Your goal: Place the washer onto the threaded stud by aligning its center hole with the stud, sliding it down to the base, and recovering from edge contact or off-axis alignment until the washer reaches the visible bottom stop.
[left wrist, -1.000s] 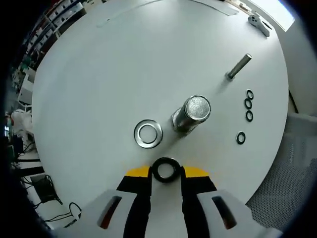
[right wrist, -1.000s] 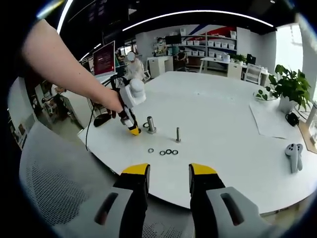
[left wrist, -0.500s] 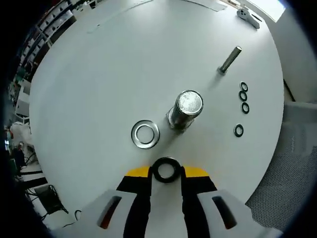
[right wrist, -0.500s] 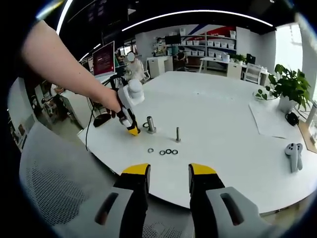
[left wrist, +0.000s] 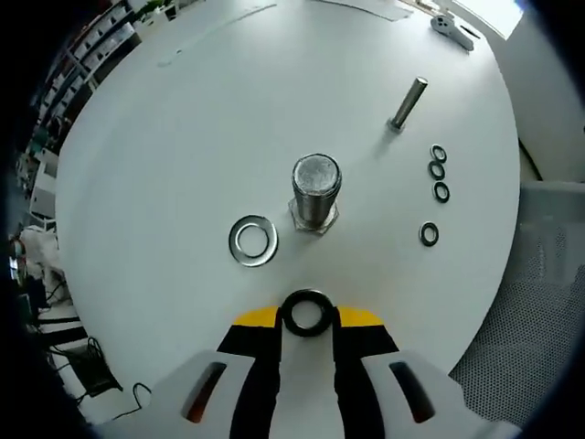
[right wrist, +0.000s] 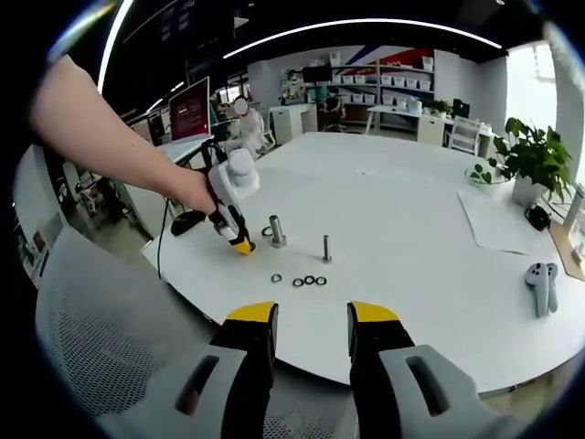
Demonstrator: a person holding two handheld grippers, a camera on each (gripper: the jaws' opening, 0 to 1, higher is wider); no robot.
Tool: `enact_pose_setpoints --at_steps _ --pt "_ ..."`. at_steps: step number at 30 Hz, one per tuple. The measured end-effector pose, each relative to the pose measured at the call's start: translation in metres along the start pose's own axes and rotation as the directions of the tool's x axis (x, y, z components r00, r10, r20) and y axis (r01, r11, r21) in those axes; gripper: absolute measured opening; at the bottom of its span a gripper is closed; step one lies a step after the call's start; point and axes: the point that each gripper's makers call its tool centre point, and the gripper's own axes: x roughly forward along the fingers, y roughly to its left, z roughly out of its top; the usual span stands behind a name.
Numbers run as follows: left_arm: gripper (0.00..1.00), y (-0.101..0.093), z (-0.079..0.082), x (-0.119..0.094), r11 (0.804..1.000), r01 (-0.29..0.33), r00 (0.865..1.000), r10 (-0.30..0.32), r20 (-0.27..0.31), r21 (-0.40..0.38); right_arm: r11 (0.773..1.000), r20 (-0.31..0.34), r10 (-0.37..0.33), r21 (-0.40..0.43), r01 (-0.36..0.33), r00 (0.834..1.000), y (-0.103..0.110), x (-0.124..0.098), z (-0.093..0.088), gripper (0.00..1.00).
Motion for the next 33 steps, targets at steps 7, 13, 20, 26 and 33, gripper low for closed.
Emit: enact_pose_setpoints --at_steps 7,13,20,26,33 --pt "0.19 -0.002 0.001 -0.016 0.999 0.014 1.0 -0.014 0.006 0.032 1.0 -0.002 0.004 0.001 -0.004 1.0 0.001 0.0 0.0 0.33" --pt "0.19 0.006 0.017 -0.022 0.998 0.018 0.999 -0.02 0.039 0.056 1.0 0.0 0.006 0.002 -0.006 1.0 0.001 0.0 0.0 0.33" --pt "0.19 0.008 0.04 -0.055 0.995 0.01 0.996 -0.019 0.091 0.094 1.0 0.002 0.01 0.004 -0.01 1.0 0.002 0.0 0.001 0.32" --pt "0.19 0.003 0.057 -0.07 0.994 0.006 0.991 -0.02 0.133 0.108 1.0 0.004 0.015 0.003 -0.015 1.0 0.002 0.0 0.001 0.32" --pt "0.19 -0.001 0.074 -0.068 0.991 -0.003 0.99 -0.016 0.14 0.135 1.0 0.004 0.02 0.004 -0.02 1.0 0.003 0.0 0.001 0.32"
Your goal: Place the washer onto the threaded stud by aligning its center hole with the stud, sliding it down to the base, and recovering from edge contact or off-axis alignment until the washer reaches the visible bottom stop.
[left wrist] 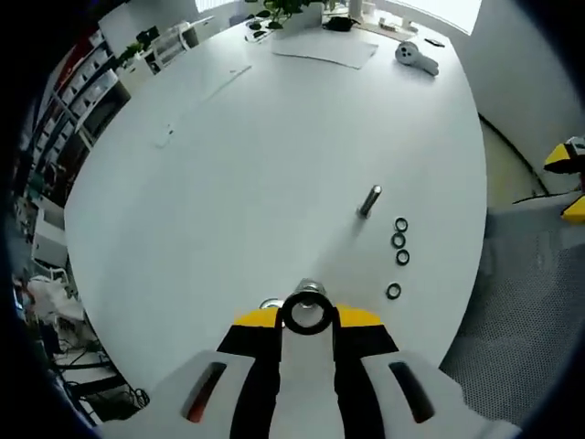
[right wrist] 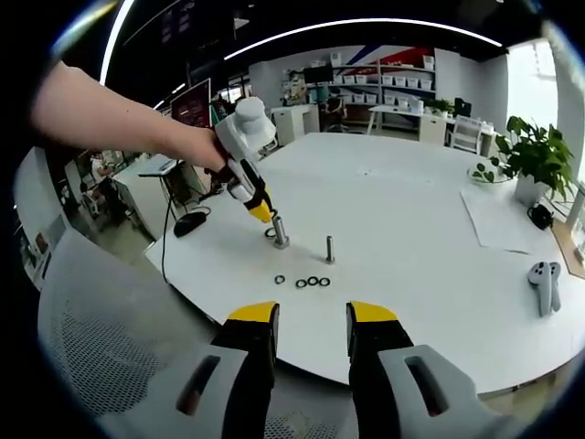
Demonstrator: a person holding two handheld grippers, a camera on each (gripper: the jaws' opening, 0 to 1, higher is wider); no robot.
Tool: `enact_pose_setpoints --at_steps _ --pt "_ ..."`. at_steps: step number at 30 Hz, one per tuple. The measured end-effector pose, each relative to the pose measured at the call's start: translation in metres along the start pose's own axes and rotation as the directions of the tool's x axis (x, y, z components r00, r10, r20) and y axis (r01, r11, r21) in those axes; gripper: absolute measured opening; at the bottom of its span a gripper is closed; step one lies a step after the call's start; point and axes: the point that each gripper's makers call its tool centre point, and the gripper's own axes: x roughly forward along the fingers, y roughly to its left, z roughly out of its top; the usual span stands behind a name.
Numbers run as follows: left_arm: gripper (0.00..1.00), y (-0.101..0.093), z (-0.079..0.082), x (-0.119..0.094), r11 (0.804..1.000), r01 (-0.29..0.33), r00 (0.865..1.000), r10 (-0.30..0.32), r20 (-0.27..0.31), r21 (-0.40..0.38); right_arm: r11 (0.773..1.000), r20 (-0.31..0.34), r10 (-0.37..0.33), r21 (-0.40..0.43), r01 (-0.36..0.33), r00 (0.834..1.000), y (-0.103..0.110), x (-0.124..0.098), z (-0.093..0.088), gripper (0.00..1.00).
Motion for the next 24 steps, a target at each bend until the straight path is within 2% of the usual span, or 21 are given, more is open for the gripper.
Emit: enact_pose_setpoints --at_steps 6,12,18,21,22,24 --pt "0.19 0.002 0.004 0.01 1.0 0.006 1.0 -0.005 -0.029 0.023 1.0 0.0 0.003 0.0 -0.003 1.0 0.001 -0.001 0.0 0.32" --pt "0.19 0.014 0.006 0.023 0.999 0.01 0.998 -0.009 -0.055 0.032 1.0 0.003 0.005 0.004 -0.005 1.0 0.0 0.0 0.0 0.32" --pt "0.19 0.009 0.01 0.021 0.999 0.009 0.998 -0.007 -0.068 0.032 1.0 0.004 0.007 0.004 -0.007 1.0 0.0 0.001 0.0 0.32" --pt "0.19 0.009 0.01 0.021 0.998 0.006 0.996 -0.001 -0.085 0.055 1.0 0.003 0.006 0.003 -0.006 1.0 0.0 0.001 0.0 0.32" --pt "0.19 0.004 0.012 0.02 0.998 0.004 0.996 0.002 -0.091 0.068 1.0 0.001 0.005 0.003 -0.005 1.0 0.0 0.001 -0.001 0.32" --pt "0.19 0.008 0.01 0.02 0.997 0.006 0.995 0.002 -0.104 0.075 1.0 0.004 0.006 0.005 -0.006 1.0 0.0 0.001 0.0 0.32"
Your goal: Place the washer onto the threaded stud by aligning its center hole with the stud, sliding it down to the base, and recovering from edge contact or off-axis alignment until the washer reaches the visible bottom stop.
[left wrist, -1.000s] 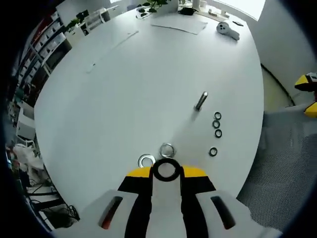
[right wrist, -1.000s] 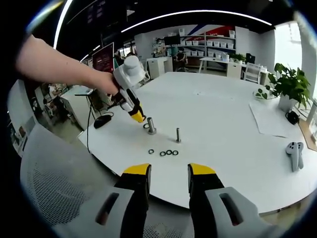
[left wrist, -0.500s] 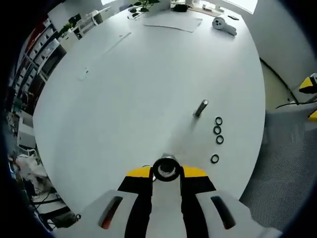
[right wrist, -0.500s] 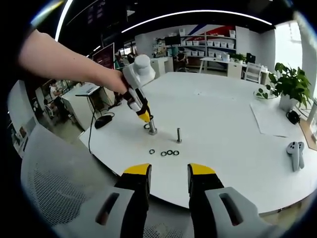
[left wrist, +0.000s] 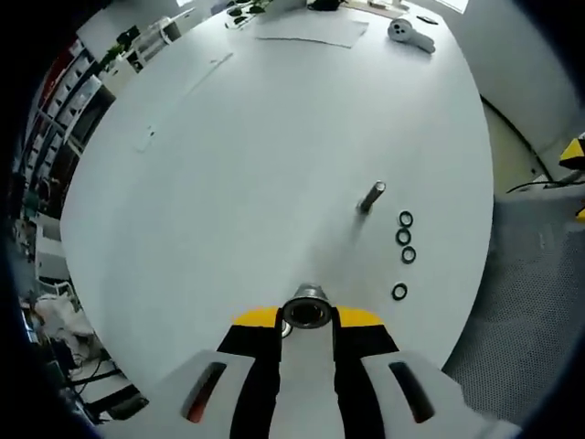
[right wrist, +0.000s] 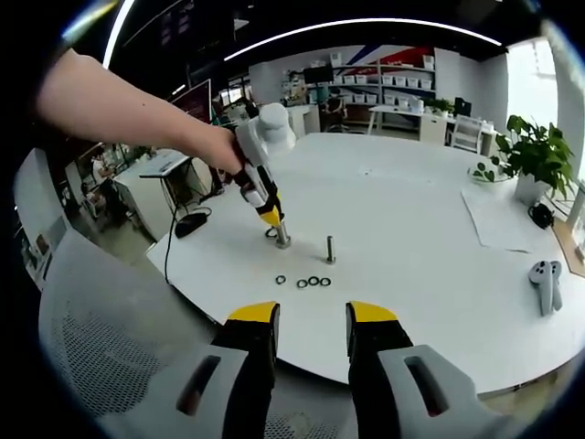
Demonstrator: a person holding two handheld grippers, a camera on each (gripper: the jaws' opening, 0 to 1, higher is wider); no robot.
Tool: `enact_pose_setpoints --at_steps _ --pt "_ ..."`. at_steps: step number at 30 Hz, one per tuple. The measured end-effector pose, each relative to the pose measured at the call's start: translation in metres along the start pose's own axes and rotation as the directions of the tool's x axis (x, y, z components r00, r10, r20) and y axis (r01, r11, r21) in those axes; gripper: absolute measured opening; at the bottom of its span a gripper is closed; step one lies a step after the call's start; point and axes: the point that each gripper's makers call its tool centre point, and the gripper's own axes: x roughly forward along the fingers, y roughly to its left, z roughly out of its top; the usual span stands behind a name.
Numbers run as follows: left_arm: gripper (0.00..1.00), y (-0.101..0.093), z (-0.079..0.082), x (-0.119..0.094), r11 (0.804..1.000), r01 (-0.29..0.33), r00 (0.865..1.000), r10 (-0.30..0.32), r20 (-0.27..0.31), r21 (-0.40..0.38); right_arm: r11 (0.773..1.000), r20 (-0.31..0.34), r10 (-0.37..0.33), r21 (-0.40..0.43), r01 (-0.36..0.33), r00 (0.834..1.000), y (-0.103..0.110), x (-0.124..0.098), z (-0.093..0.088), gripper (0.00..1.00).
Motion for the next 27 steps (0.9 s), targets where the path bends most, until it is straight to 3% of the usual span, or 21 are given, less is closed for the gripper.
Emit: enact_pose_setpoints --at_steps 6,8,10,14,22,27 --pt "0.19 0.007 0.003 0.003 1.0 -0.001 1.0 0.001 -0.013 -0.027 1.0 0.0 0.001 -0.001 -0.001 1.0 0.0 0.0 0.0 0.32" --pt "0.19 0.003 0.003 0.002 0.997 0.015 1.0 -0.016 -0.014 -0.076 1.0 -0.003 0.003 -0.001 -0.003 1.0 0.001 0.0 0.0 0.32" --pt "0.19 0.011 0.008 0.003 0.995 0.023 0.999 -0.025 -0.019 -0.102 1.0 -0.002 0.004 -0.003 -0.004 1.0 0.001 0.0 0.0 0.32" --pt "0.19 -0.001 0.001 -0.003 0.996 0.02 0.999 -0.023 -0.033 -0.085 1.0 0.001 0.0 0.002 0.0 1.0 0.0 0.0 0.0 0.32" --pt "0.19 0.004 0.003 -0.004 0.999 0.003 0.999 -0.004 -0.031 -0.039 1.0 0.002 -0.001 0.002 0.001 1.0 0.0 0.0 0.0 0.32" --pt "0.19 0.004 0.005 0.0 1.0 0.01 0.998 -0.011 -0.067 -0.016 1.0 0.002 -0.003 0.004 0.003 1.0 -0.001 -0.001 0.0 0.32"
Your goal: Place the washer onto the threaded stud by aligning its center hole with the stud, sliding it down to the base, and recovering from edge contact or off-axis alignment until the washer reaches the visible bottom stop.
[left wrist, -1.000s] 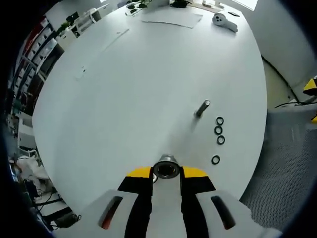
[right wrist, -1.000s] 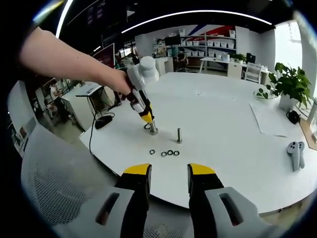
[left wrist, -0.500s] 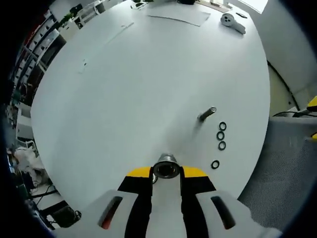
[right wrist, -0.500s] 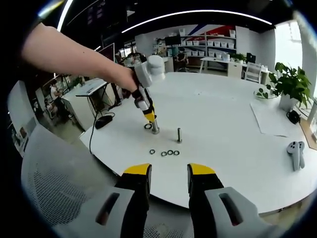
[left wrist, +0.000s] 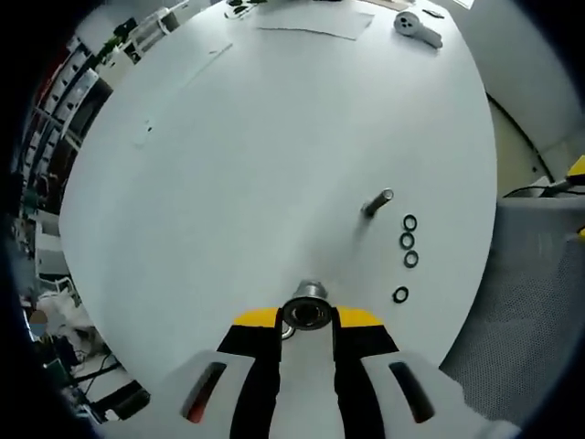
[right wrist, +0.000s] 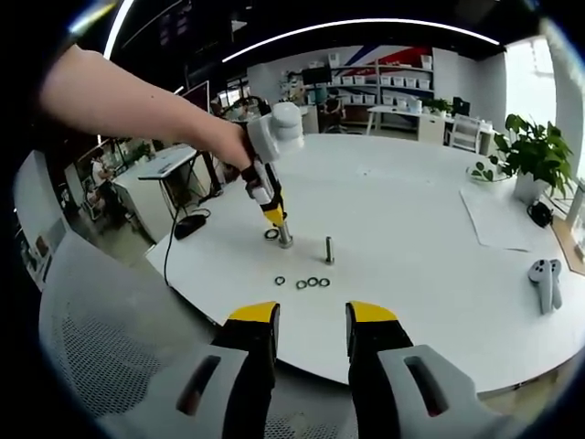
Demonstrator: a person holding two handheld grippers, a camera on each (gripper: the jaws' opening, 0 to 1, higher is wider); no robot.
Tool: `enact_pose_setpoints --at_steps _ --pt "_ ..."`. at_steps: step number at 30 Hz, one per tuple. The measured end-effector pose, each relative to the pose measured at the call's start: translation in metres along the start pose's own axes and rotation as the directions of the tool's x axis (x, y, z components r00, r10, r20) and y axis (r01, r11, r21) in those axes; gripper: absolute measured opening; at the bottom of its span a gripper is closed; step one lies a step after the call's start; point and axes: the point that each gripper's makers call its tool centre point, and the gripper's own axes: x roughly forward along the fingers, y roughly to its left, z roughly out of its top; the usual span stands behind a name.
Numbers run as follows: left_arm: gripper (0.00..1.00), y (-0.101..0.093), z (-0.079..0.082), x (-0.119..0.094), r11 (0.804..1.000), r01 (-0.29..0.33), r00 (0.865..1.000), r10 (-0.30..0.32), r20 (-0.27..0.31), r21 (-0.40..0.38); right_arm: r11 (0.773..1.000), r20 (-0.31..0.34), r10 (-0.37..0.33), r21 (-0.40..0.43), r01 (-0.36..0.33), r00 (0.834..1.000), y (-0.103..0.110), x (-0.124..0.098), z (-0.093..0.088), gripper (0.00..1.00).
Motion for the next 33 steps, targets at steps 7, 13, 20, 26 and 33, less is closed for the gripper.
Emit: enact_pose_setpoints --at_steps 7,13,20,26,33 --pt "0.19 -0.004 -0.004 0.008 1.0 0.01 0.999 -0.011 -0.043 -0.026 1.0 -0.002 -0.003 0.002 0.003 1.0 0.0 0.0 -0.001 0.32" --pt "0.0 -0.004 0.011 0.017 1.0 0.001 1.0 -0.001 0.008 0.021 1.0 -0.001 -0.007 0.006 0.007 1.0 -0.001 0.0 -0.001 0.32" --pt "0.0 -0.006 0.004 0.028 0.998 -0.041 0.999 0.041 -0.014 0.048 1.0 -0.003 -0.013 0.008 0.013 1.0 -0.002 -0.001 -0.001 0.32" --pt "0.0 0.001 0.01 0.032 0.999 -0.049 0.997 0.049 0.054 0.002 1.0 -0.005 -0.012 0.007 0.012 1.0 -0.002 0.0 -0.002 0.32" --pt "0.0 0.011 0.026 0.007 0.994 -0.103 0.974 0.11 0.197 -0.048 1.0 -0.006 -0.01 0.005 0.01 1.0 -0.002 0.0 -0.002 0.32"
